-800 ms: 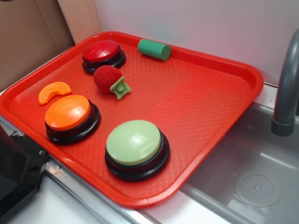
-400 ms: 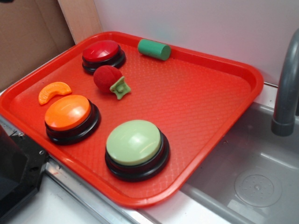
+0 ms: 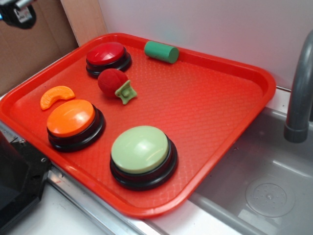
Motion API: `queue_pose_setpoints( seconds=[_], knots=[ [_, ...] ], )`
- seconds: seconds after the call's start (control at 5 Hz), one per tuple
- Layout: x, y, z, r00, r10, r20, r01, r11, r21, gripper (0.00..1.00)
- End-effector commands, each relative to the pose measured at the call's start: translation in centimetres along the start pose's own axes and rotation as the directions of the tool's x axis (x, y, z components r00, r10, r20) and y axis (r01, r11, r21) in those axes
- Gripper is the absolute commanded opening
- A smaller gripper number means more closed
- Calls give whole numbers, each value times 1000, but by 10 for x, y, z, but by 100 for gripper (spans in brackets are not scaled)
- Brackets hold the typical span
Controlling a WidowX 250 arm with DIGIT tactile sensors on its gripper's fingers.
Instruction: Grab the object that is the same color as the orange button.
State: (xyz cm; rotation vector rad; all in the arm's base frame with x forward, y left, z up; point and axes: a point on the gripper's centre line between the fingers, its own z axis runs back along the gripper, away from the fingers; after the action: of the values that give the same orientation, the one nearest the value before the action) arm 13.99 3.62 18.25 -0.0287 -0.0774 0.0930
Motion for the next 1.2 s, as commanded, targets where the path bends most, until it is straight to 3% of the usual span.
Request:
queue_pose_setpoints(
  seconds=[0.0, 0.2, 0.4, 0.6, 1.0],
  knots=[
    [23, 53, -53, 999, -30, 21, 28, 995, 92, 100],
    [30, 75, -91, 997, -63, 53, 54, 988, 145, 100],
    [31, 83, -119, 994, -86, 72, 75, 987, 143, 100],
    [30, 90, -140, 994, -65, 91, 57, 994, 88, 100],
    [27, 88, -164, 994, -91, 67, 87, 995, 52, 100]
  ],
)
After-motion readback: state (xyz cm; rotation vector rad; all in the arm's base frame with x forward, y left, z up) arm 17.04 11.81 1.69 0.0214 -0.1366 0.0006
